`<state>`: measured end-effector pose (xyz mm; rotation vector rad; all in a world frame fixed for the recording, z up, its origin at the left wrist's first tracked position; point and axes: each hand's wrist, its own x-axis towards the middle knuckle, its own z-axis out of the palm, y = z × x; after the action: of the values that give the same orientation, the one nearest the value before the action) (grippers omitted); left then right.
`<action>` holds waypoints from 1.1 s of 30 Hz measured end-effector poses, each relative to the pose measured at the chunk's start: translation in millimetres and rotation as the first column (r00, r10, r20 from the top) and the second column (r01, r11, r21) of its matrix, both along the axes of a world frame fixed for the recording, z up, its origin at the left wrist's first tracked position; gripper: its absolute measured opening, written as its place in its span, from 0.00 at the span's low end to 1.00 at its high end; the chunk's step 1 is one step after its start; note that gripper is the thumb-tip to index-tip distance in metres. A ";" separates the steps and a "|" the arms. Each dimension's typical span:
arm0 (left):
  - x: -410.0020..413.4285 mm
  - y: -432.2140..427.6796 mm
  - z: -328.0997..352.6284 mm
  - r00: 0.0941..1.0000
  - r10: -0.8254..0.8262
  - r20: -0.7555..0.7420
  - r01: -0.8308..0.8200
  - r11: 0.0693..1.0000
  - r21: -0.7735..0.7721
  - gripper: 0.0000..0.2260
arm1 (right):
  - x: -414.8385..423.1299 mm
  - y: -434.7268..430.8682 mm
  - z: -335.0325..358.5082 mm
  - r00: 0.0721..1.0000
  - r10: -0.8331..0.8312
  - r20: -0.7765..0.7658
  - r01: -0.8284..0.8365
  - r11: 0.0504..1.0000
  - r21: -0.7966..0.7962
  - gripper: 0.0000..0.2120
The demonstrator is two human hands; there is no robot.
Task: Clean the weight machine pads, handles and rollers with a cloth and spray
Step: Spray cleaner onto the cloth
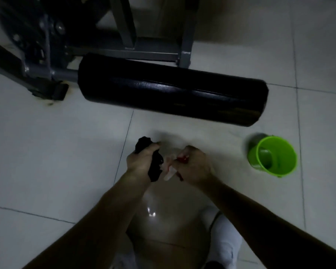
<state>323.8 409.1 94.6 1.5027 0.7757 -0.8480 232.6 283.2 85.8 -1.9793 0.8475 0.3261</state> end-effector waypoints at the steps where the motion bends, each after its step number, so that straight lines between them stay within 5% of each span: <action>1: -4.8 -3.4 16.0 1.000 -0.012 0.000 0.012 0.999 0.034 0.15 | -7.4 -1.2 15.1 0.995 -0.077 0.058 0.076 0.997 0.010 0.10; 4: -18.8 -15.4 74.4 0.997 -0.077 -0.023 0.079 0.994 0.081 0.06 | -31.5 -5.5 79.5 0.978 -0.176 0.111 0.176 0.984 0.004 0.10; 11: -33.4 -44.4 233.9 0.965 -0.254 0.057 0.243 0.958 0.154 0.06 | -88.2 -13.6 280.6 0.934 0.049 0.355 0.111 0.902 -0.418 0.22; 14: -40.0 -56.1 317.2 0.947 -0.321 0.031 0.316 0.943 0.105 0.07 | -99.6 -20.3 377.0 0.907 0.021 0.420 0.159 0.908 -0.387 0.27; 17: -38.3 -60.8 385.1 0.931 -0.363 -0.031 0.362 0.932 -0.031 0.19 | -100.7 -19.6 459.6 0.872 -0.161 0.463 0.302 0.920 -0.248 0.32; 22: -56.0 -48.7 521.9 0.927 -0.372 0.045 0.375 0.922 -0.099 0.12 | -102.6 1.8 578.2 0.749 -0.409 0.520 0.420 0.901 0.103 0.17; 28: -66.7 4.8 667.6 0.908 -0.416 0.040 0.407 0.859 -0.311 0.13 | -99.1 43.7 700.3 0.791 0.016 0.611 0.045 0.995 -0.084 0.51; 30: -63.8 21.3 699.2 0.901 -0.415 0.125 0.434 0.862 -0.264 0.09 | -83.7 55.2 726.2 0.750 -0.028 0.660 0.079 0.996 -0.048 0.43; 33: -46.7 63.7 745.3 0.903 -0.353 0.243 0.407 0.883 -0.232 0.13 | -51.9 89.7 770.0 0.617 -0.084 0.783 0.152 0.988 -0.013 0.18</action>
<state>277.2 472.8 839.9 1.4766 0.1990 -1.0364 180.8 372.9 855.8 -1.8430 0.3970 -0.6486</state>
